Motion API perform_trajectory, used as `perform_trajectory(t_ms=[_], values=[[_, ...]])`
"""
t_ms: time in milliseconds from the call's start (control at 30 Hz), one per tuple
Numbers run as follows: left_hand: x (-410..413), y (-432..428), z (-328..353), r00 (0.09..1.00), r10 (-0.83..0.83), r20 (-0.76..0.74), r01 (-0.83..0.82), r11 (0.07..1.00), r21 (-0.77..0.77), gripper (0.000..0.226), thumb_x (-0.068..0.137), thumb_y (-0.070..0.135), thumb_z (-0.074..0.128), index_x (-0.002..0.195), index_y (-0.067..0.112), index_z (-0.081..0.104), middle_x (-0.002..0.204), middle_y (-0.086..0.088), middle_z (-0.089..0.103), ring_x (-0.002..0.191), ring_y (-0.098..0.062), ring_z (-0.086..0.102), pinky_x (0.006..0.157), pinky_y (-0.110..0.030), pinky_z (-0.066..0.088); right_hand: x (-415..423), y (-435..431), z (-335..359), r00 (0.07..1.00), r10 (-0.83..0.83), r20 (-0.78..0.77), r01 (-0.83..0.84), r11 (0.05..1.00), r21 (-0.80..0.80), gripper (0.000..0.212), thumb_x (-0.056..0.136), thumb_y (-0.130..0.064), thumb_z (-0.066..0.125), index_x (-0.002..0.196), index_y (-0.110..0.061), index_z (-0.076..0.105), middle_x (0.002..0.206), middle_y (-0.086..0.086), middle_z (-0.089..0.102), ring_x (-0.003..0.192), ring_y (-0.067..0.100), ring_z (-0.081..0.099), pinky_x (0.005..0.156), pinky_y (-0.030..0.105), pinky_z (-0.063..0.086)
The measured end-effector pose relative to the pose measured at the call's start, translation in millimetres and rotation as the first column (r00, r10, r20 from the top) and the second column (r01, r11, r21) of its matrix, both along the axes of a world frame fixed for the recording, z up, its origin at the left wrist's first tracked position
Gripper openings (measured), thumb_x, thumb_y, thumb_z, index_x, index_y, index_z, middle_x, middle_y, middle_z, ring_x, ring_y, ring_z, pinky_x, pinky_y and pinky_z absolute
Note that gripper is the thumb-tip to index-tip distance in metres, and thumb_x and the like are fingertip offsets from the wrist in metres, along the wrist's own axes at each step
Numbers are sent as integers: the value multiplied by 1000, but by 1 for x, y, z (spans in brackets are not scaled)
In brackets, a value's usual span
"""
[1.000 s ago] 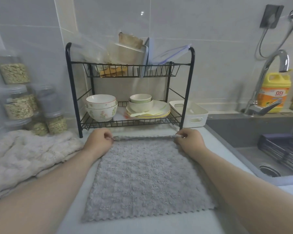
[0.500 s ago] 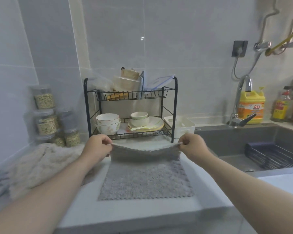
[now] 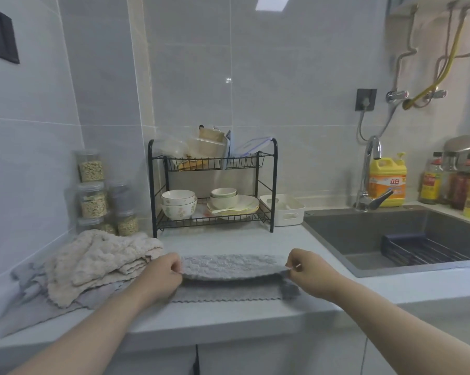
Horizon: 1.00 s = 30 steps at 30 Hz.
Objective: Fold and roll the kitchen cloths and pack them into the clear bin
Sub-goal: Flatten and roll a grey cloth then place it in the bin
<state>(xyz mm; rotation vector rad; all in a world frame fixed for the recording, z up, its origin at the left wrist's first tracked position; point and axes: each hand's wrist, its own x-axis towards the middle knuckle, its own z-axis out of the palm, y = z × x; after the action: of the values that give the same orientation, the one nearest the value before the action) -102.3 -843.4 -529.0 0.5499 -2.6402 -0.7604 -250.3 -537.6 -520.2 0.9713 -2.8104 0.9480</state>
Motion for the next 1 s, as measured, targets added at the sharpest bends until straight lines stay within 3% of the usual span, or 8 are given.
perform_trajectory(t_ms=[167, 300, 433, 500, 633, 767, 900, 1000], values=[[11, -2, -19, 990, -83, 118, 98, 987, -128, 13, 75, 11, 46, 72, 22, 39, 82, -6, 60, 81, -20, 56, 62, -31, 38, 3, 4, -16, 992, 92, -82, -68, 965, 253, 16, 79, -13, 50, 95, -17, 54, 97, -1, 58, 90, 21, 52, 73, 28, 39], [18, -2, -25, 989, -117, 89, 134, 968, -212, 13, 70, 14, 44, 68, 21, 34, 71, 1, 52, 73, -18, 51, 61, -35, 40, -3, 7, -30, 979, 153, -135, -121, 968, 221, 12, 67, -14, 48, 69, -25, 44, 83, -6, 54, 82, 20, 52, 71, 22, 39], [22, 0, -27, 983, -158, 92, 174, 964, -203, 9, 67, 18, 42, 66, 25, 37, 82, 4, 60, 98, -20, 59, 74, -40, 49, -2, 9, -29, 970, 211, -121, -179, 956, 233, 21, 66, -12, 50, 61, -27, 36, 76, -11, 47, 77, 17, 48, 67, 22, 37], [25, 2, -23, 981, -149, 127, 179, 947, -266, 11, 72, 20, 46, 63, 26, 45, 98, 12, 62, 105, -15, 51, 81, -30, 45, 3, 10, -22, 972, 195, -135, -161, 960, 228, 12, 69, -22, 51, 61, -27, 42, 84, -11, 56, 82, 17, 51, 74, 26, 38], [15, 14, -5, 973, -171, -155, 107, 929, -355, 19, 89, 28, 49, 100, 28, 64, 113, 17, 53, 112, -9, 45, 97, -27, 37, 7, -6, -8, 957, 35, -287, -10, 996, 88, 34, 86, -40, 40, 101, -25, 67, 134, -6, 57, 119, 17, 49, 94, 24, 34], [-18, 28, -4, 957, -256, 140, 284, 926, -249, 48, 98, 37, 42, 145, 35, 35, 153, 18, 24, 145, -7, 14, 117, -30, 9, 9, -60, -14, 962, 191, -193, -123, 941, 315, 47, 100, -41, 34, 143, -24, 40, 158, 3, 25, 145, 18, 23, 116, 32, 20], [-30, 12, -22, 904, -205, 376, 301, 928, -217, 82, 81, 78, 27, 151, 39, 9, 159, 14, 0, 147, -9, -4, 117, -31, -3, -1, -75, -35, 961, 223, -163, -108, 846, 523, 63, 96, -57, 19, 151, -26, 17, 160, 5, 11, 148, 21, 8, 118, 42, 9], [-31, 6, -29, 902, -186, 390, 304, 915, -266, 91, 72, 83, 14, 151, 40, 2, 156, 18, -6, 146, -6, -8, 116, -30, -5, -10, -72, -38, 961, 230, -157, -111, 833, 542, 79, 88, -71, 5, 152, -27, 14, 161, 3, 10, 148, 18, 5, 119, 38, 6]])
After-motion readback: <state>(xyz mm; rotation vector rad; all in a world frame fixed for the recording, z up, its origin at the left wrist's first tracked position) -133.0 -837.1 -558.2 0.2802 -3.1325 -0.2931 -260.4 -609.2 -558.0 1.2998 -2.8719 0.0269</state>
